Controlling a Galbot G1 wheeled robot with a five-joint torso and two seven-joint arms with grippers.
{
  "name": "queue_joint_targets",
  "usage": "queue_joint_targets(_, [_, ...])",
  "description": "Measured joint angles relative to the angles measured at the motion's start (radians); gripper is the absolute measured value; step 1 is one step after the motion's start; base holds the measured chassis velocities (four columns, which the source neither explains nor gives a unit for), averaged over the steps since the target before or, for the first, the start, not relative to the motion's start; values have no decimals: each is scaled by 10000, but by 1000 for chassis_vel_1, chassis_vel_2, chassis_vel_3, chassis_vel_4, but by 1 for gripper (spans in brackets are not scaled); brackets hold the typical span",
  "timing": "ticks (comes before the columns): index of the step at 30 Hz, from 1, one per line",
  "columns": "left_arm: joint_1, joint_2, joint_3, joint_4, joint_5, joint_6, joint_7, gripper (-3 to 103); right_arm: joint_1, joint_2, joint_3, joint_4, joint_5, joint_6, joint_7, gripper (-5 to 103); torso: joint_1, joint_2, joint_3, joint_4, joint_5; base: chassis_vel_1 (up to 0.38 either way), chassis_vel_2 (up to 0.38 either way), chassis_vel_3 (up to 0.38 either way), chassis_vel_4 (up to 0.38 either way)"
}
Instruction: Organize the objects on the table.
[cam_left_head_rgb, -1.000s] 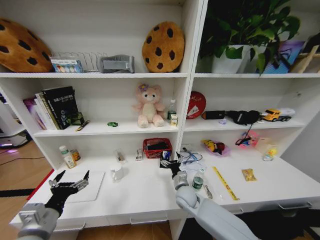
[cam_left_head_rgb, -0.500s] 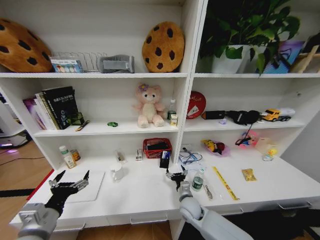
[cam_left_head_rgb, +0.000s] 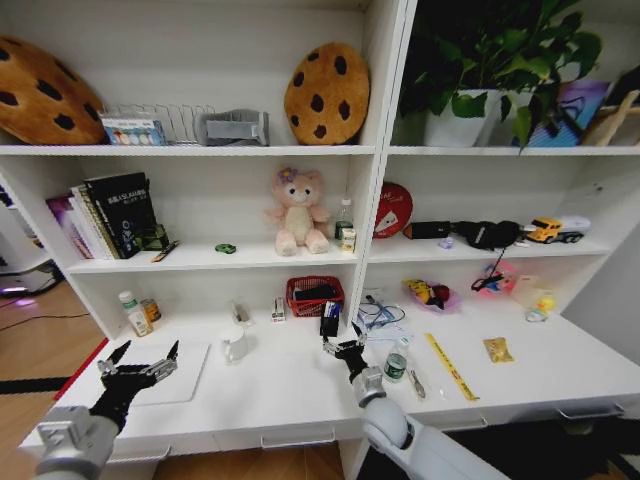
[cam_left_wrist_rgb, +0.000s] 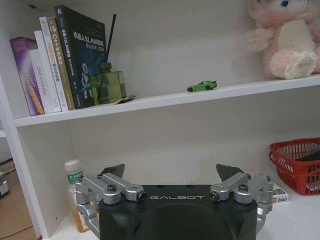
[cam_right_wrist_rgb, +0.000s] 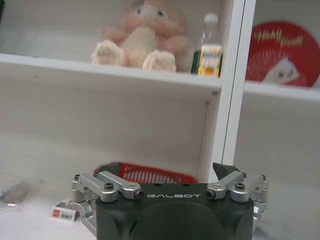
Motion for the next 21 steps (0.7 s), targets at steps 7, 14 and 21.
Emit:
queue_joint_targets(7, [0, 0, -1, 0, 0, 0, -1, 100, -2193, -544, 1962, 1008, -1039, 665, -553, 100, 0, 0, 0, -3, 2, 0, 0, 0, 0])
queue_joint_targets(14, [0, 0, 0, 0, -1, 0, 0, 100, -4592, -497, 4006, 2707, -742, 1340, -852, 100, 0, 0, 0, 5, 0, 0, 0, 0, 0])
queue_joint_targets(21, [1, 0, 0, 0, 0, 0, 0, 100, -7941, 454, 6394, 3152, -1553, 2759, -1452, 100, -2, 1, -1, -1, 1, 0, 0, 0, 0])
